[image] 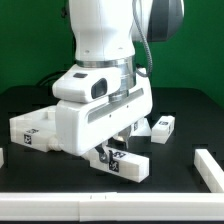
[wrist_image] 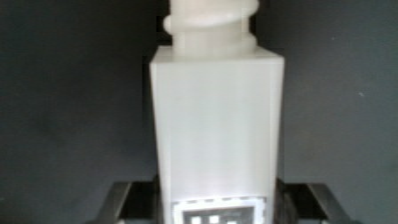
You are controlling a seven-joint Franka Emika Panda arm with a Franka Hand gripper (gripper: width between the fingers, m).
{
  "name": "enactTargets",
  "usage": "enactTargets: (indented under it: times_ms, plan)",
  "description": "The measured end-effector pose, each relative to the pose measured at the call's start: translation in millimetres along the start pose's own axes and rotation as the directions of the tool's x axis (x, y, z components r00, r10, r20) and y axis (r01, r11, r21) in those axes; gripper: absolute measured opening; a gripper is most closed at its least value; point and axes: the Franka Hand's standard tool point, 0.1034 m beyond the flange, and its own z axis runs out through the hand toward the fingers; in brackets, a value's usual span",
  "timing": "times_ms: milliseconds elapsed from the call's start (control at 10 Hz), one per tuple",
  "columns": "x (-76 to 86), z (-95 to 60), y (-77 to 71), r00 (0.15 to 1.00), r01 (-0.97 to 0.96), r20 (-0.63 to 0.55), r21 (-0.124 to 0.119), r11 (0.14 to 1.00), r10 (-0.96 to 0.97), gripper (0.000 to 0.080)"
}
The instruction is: Assemble desk
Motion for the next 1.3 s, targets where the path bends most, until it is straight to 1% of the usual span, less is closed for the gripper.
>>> enactTargets:
  times_ms: [100,200,300,400,500,600,800,900,1000,1100,1200,1300]
  plan:
    - [1.6,-1.3,-1.5,0.999,-0.042,-0.001,-0.001,0.999,0.042,0.0281]
    - [8.7,-10.7,-14.1,0.984,-0.180,-0.003,-0.007,0.984,0.180,0.0281]
    - [16.4,-20.5,-37.8,0.961,-0.278,-0.002,-0.012,0.961,0.278,0.0281]
    - [28.5,-26.7,-61.5,0.927,-0.375,-0.004,-0.016,0.927,0.375,0.0281]
    - [40.4,-30.7,-70.6,0.924,-0.382,-0.016,-0.025,0.924,0.382,0.0281]
    - [40.0,-30.4,-67.2,0.929,-0.370,-0.030,-0.034,0.928,0.369,0.0281]
    - [38.0,-29.3,-66.6,0.927,-0.374,-0.027,-0.033,0.927,0.373,0.0281]
    - [38.9,-29.5,-70.5,0.905,-0.426,-0.028,-0.031,0.904,0.425,0.0281]
    - [42.9,-30.5,-92.2,0.842,-0.539,-0.021,-0.025,0.842,0.539,0.0281]
    - [47.4,-32.6,-122.1,0.786,-0.618,-0.007,-0.024,0.786,0.618,0.0281]
    - [55.5,-35.1,-144.3,0.749,-0.662,-0.005,-0.025,0.749,0.662,0.0281]
    - [64.0,-36.3,-158.7,0.737,-0.676,-0.006,-0.027,0.737,0.676,0.0281]
